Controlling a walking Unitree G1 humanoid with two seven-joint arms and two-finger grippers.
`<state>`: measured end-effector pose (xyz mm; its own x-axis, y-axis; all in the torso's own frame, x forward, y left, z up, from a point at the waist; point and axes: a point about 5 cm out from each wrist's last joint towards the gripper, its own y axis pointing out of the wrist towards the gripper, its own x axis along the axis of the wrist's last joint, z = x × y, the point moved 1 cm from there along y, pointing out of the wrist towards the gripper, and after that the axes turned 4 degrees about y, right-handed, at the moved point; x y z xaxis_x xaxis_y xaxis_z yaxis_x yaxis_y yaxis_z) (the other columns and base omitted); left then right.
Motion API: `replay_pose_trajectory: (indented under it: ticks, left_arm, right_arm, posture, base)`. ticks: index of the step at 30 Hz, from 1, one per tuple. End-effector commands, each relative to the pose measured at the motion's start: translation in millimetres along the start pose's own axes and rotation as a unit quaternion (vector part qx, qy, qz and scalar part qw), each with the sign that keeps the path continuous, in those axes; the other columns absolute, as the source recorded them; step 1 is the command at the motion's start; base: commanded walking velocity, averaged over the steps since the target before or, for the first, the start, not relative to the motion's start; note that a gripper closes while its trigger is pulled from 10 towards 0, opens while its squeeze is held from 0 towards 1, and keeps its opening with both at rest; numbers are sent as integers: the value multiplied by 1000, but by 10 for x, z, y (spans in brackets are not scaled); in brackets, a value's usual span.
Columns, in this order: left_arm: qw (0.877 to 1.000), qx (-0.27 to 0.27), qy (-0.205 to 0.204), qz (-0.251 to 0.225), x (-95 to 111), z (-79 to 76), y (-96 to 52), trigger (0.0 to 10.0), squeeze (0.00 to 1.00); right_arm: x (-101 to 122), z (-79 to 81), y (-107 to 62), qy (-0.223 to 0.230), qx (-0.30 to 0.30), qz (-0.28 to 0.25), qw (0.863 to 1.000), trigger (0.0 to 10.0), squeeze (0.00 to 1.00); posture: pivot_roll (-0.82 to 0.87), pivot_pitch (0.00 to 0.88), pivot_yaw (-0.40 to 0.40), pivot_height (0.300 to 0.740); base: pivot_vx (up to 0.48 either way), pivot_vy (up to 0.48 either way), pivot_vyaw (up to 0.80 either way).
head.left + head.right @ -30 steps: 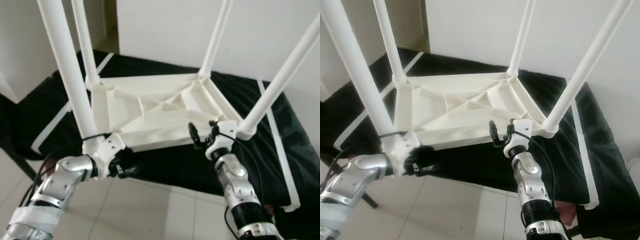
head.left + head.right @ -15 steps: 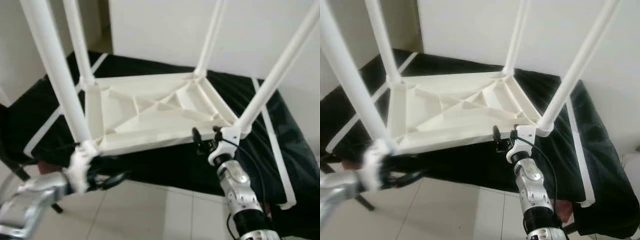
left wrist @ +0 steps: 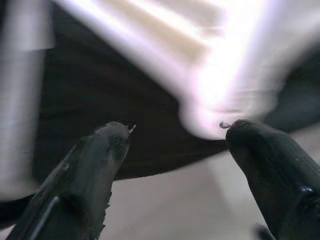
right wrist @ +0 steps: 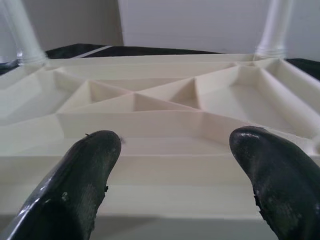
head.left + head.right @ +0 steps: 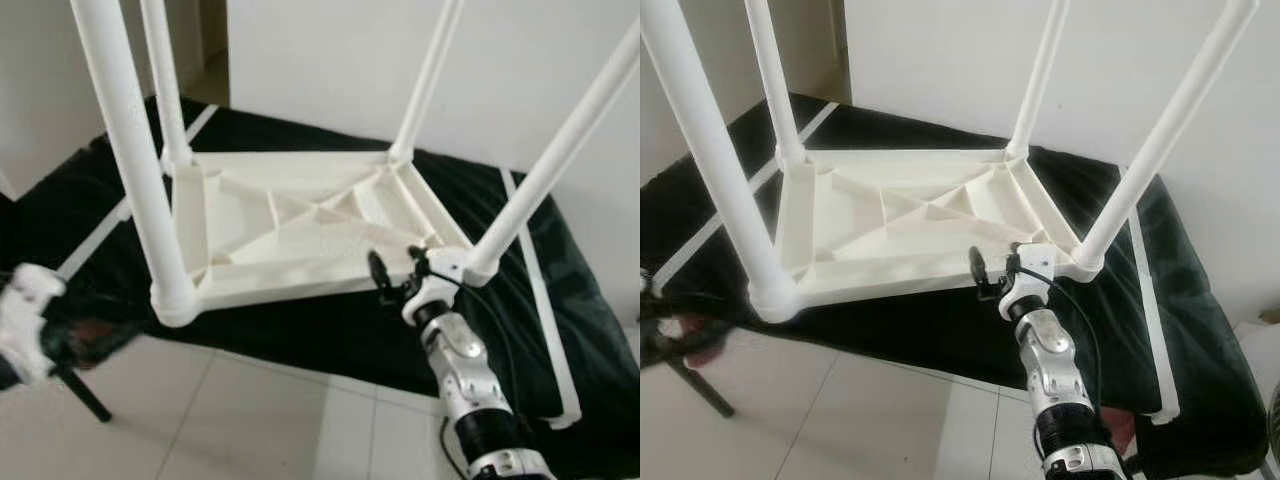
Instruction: Building children table
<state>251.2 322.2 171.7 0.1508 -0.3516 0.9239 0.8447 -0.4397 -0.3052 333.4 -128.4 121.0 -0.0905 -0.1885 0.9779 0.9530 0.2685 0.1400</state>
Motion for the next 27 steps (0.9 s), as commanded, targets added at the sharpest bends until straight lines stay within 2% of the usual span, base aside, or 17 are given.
replay_pose_trajectory:
  ticks: [1,2,5,8,9,10,11,14,17,18,19,21,22,24,27]
  left_arm:
    - [1000,14,16,3,-16,27,15,10000,0]
    - [1000,14,16,3,-16,27,15,10000,0]
    - [994,95,43,-24,83,237,203,10000,0]
    - [992,111,37,-35,121,275,274,10000,0]
    - [991,119,46,-40,159,288,357,10000,0]
    - [991,123,35,-50,198,297,442,10000,0]
    - [991,123,35,-50,198,297,442,10000,0]
    - [990,116,29,-69,286,270,576,10000,0]
    - [990,113,27,-76,308,265,614,10000,0]
    - [990,100,28,-92,396,224,756,10000,0]
    - [990,100,28,-92,396,224,756,10000,0]
    - [990,93,40,-94,444,175,895,10000,0]
    - [990,93,40,-94,444,175,895,10000,0]
    - [991,83,48,-93,454,108,1014,10000,0]
    - [992,73,46,-97,458,65,1064,10000,0]
  right_arm:
    - [-38,-45,-23,-2,-5,11,1000,10000,0]
    - [-38,-45,-23,-2,-5,11,1000,10000,0]
    - [-50,-76,-41,-1,-23,12,1000,10000,0]
    - [-52,-95,-51,-4,-32,11,999,10000,0]
    - [-55,-128,-68,-7,-48,10,999,10000,0]
    - [-56,-154,-85,-10,-62,8,998,10000,0]
    - [-56,-154,-85,-10,-62,8,998,10000,0]
    - [-60,-208,-128,-16,-90,6,996,10000,0]
    - [-59,-224,-142,-18,-97,5,995,10000,0]
    - [-99,-397,-247,-22,-164,10,986,10000,0]
    - [-99,-397,-247,-22,-164,10,986,10000,0]
    - [-132,-553,-345,-32,-219,15,975,10000,0]
    - [-132,-553,-345,-32,-219,15,975,10000,0]
    - [-150,-660,-408,-38,-255,18,966,10000,0]
    - [-146,-702,-435,-49,-270,19,961,10000,0]
  posture:
    - [172,11,-134,740]
    - [172,11,-134,740]
    - [150,9,-118,740]
    - [145,9,-114,740]
    - [139,9,-109,740]
    - [121,10,-97,740]
    - [121,10,-97,740]
    - [104,13,-86,740]
    - [104,13,-86,740]
    - [93,21,-75,740]
    - [93,21,-75,740]
    - [82,28,-67,740]
    - [82,28,-67,740]
    - [75,30,-63,740]
    - [70,31,-59,740]
  base:
    - [0,0,0]
    - [0,0,0]
    - [0,0,0]
    - [0,0,0]
    - [0,0,0]
    - [0,0,0]
    - [0,0,0]
    - [0,0,0]
    - [0,0,0]
    - [0,0,0]
    - [0,0,0]
    - [0,0,0]
    - [0,0,0]
    - [0,0,0]
    - [0,0,0]
